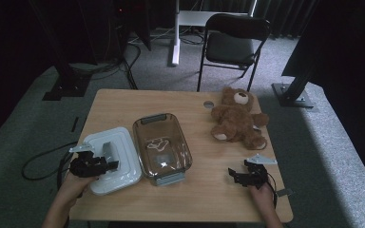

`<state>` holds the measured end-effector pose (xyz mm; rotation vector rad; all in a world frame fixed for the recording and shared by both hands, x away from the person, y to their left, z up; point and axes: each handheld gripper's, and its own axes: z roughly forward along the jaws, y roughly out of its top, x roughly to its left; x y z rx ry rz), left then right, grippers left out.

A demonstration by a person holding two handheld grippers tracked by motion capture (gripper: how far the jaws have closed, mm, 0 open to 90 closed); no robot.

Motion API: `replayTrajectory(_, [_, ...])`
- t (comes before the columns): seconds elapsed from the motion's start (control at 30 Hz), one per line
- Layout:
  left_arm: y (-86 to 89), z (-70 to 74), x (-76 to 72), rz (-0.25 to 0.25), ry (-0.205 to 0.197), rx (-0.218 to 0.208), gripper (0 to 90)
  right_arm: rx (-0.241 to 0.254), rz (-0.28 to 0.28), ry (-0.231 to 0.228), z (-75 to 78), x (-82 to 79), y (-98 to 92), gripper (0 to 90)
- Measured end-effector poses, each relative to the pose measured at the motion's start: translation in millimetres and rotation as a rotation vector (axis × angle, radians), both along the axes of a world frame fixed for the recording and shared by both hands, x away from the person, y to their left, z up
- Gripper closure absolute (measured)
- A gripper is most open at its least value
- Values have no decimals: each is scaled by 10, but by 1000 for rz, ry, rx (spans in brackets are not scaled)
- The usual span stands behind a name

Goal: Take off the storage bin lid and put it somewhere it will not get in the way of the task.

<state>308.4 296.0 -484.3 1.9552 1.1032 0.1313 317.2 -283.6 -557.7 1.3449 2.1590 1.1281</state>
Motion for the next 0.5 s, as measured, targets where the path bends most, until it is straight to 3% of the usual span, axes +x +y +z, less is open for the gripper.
replayTrajectory(0.2, [-77,-153,106,-34,20,17,549,1,0,-3,1,-3,0,137])
replayTrajectory(0.27, [-108,-196,138,-34,27,33,548,1,1,-3,1,-5,0,137])
replayTrajectory(0.5, [-113,-363,233,-26,63,29,549,4,1,-5,3,-11,-4,137])
